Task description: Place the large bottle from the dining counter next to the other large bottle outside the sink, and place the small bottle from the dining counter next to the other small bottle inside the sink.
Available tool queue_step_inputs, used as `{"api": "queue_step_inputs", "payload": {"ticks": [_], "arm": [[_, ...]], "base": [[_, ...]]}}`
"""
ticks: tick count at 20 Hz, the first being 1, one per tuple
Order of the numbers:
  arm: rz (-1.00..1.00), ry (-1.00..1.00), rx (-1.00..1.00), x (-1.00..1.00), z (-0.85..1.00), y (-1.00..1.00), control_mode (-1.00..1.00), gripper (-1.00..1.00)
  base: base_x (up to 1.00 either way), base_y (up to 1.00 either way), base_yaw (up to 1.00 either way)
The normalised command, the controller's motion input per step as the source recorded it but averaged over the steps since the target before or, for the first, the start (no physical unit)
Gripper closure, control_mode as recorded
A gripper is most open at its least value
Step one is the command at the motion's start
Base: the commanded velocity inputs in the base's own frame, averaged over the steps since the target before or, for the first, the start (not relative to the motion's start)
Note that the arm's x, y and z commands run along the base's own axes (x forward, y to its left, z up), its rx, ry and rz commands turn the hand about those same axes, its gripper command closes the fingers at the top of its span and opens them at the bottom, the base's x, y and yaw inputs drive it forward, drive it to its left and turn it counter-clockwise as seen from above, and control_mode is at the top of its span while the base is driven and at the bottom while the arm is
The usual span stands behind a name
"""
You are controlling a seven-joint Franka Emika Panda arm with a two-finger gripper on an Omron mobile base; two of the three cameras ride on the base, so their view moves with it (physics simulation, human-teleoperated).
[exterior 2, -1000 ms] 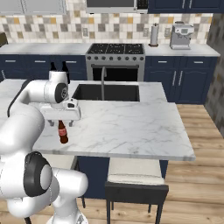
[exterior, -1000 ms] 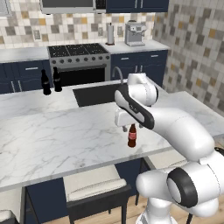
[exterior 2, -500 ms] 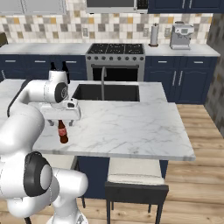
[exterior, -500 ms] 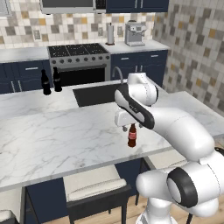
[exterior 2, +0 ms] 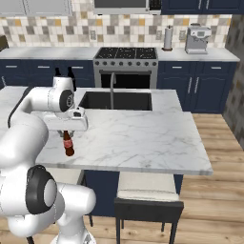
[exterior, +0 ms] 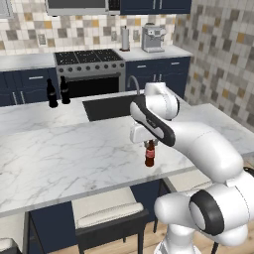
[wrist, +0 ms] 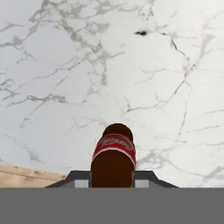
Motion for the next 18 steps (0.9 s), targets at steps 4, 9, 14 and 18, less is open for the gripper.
{"api": "queue_step_inputs", "payload": {"ticks": [4,9,14,18], "arm": [[-0.01,0.00,0.00,0.00,0.06,-0.07,-1.00,1.00],[0.00,0.00,0.03,-0.14,0.67,-0.03,-1.00,1.00],[0.00,0.00,0.07,-0.41,0.71,-0.01,-1.00,1.00],[0.00,0.00,0.04,-0.92,0.04,-0.22,-1.00,1.00]], "base": [[0.00,0.00,0.00],[0.00,0.00,0.00],[0.00,0.00,0.00],[0.00,0.00,0.00]]}}
